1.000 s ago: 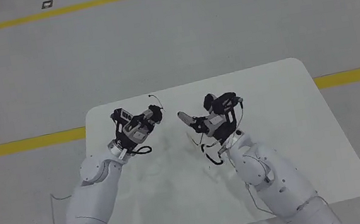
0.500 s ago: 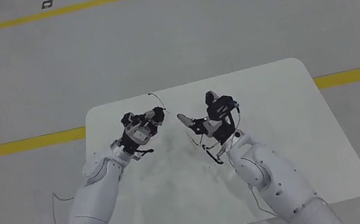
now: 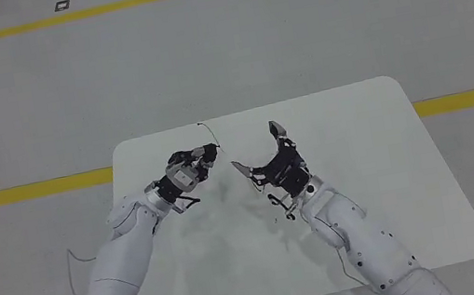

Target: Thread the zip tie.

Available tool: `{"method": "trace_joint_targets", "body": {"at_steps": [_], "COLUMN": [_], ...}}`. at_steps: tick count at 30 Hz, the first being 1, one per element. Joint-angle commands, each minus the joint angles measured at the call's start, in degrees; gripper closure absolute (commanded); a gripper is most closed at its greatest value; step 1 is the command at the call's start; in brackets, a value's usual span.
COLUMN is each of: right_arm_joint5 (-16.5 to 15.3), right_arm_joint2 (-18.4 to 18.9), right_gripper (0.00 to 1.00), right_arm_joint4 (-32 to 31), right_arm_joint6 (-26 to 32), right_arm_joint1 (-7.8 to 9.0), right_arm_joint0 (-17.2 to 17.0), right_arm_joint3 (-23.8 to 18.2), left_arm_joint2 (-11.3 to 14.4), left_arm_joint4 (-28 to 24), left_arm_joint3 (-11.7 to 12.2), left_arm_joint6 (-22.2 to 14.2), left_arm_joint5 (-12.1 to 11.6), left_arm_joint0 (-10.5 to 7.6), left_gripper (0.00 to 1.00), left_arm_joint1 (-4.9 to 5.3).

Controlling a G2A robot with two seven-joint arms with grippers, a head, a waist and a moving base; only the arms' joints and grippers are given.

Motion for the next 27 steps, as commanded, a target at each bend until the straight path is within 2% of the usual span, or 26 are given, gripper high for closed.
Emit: {"method": "trace_joint_targets", "body": {"at_steps": [1, 3, 6, 9, 14, 17, 23, 27], "right_arm_joint5": [0.0, 0.5, 1.3, 5.4, 14.8, 19.4, 19.4, 18.2], "right_arm_joint2": [0.0, -0.3, -2.1, -6.9, -16.1, -19.8, -19.8, -19.6], "right_gripper": [0.00, 0.00, 0.00, 0.00, 0.00, 0.00, 0.00, 0.00], "right_arm_joint4": [0.0, 0.0, 0.0, 0.0, 0.0, 0.0, 0.0, 0.0], "right_arm_joint6": [0.0, 0.6, 0.6, 1.1, -0.4, -2.0, -2.0, -2.3], "right_arm_joint1": [0.00, 0.33, 1.67, 4.53, 9.07, 10.86, 10.86, 10.86], "right_arm_joint0": [0.0, 0.6, 2.2, 5.8, 11.4, 13.3, 13.3, 13.0], "right_arm_joint3": [0.0, 0.0, 0.6, 2.2, 4.7, 4.8, 4.8, 4.4], "left_arm_joint2": [0.0, 0.3, 0.3, 0.3, 0.1, -0.2, -0.2, -0.2], "left_arm_joint4": [-0.1, -0.4, -0.8, -1.3, -2.1, -2.2, -2.2, -2.2], "left_arm_joint3": [-0.1, -1.0, -1.7, -2.3, -3.4, -3.8, -3.8, -3.8], "left_arm_joint6": [0.2, 1.4, 1.2, 0.9, 0.2, 0.0, 0.0, 0.0], "left_arm_joint5": [-0.1, 0.2, 1.0, 1.5, 1.8, 1.9, 1.9, 1.9], "left_arm_joint0": [0.06, 0.54, 0.87, 1.05, 1.54, 1.87, 1.87, 1.87], "left_gripper": [1.00, 1.00, 1.00, 1.00, 1.00, 1.00, 1.00, 1.00], "left_arm_joint1": [-0.01, -0.04, 0.06, 0.16, 0.34, 0.52, 0.52, 0.52]}}
